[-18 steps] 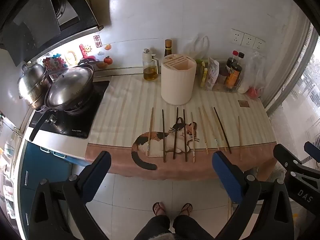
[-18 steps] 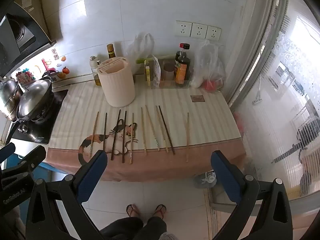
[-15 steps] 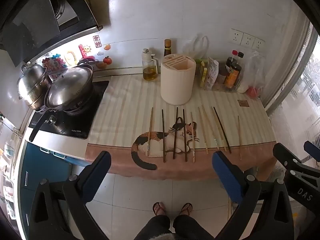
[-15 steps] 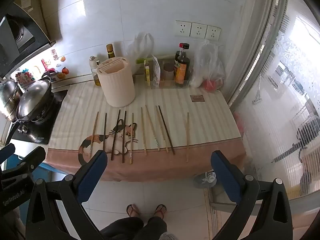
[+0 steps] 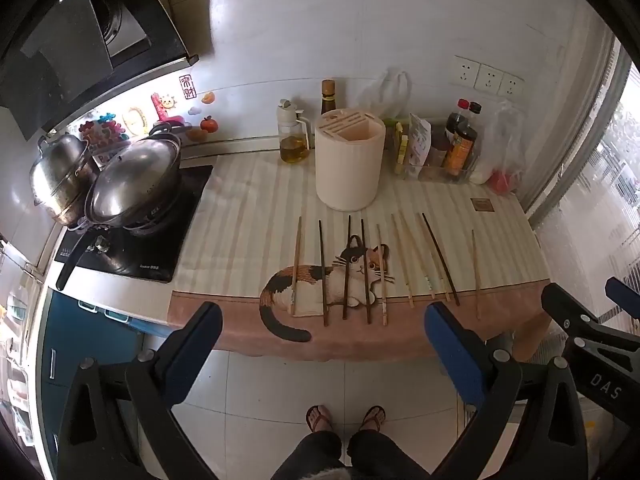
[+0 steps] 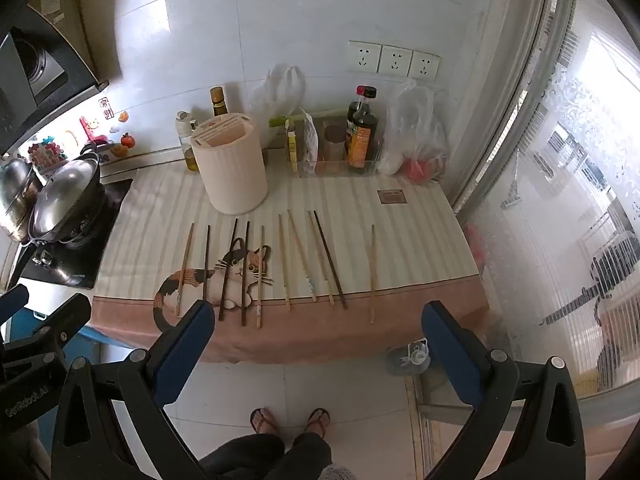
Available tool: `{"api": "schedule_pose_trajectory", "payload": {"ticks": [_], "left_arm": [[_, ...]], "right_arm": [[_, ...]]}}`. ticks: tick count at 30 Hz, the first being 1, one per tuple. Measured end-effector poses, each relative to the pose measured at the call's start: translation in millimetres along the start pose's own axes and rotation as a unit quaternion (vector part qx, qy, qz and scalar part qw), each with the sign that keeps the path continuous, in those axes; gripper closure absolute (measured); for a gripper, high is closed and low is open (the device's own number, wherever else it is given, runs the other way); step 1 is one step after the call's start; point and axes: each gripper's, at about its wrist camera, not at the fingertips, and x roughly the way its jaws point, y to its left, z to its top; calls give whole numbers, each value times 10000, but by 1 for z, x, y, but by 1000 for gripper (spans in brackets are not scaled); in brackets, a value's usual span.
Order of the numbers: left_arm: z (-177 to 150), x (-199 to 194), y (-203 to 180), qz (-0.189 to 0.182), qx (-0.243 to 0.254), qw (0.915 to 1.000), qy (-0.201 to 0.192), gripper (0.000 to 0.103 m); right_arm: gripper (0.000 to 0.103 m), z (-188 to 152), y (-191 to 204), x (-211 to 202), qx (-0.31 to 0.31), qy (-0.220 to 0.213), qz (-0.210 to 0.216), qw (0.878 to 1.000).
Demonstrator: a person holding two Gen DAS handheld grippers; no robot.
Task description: Organize utensils
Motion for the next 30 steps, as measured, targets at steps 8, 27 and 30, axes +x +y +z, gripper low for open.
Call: {"api": "schedule_pose_trajectory", "payload": {"ticks": [8, 27, 30], "left_arm": [[2, 1, 1, 3, 2, 10000, 18, 0], [0, 0, 4, 7, 10, 10000, 1, 0], [0, 0, 4, 7, 3, 10000, 1, 0]], "right_arm": [[0, 1, -3, 3, 1, 20, -19, 10000], [0, 2, -2, 2, 7, 17, -25, 10000], [0, 2, -3, 2, 4, 16, -26, 10000]]}}
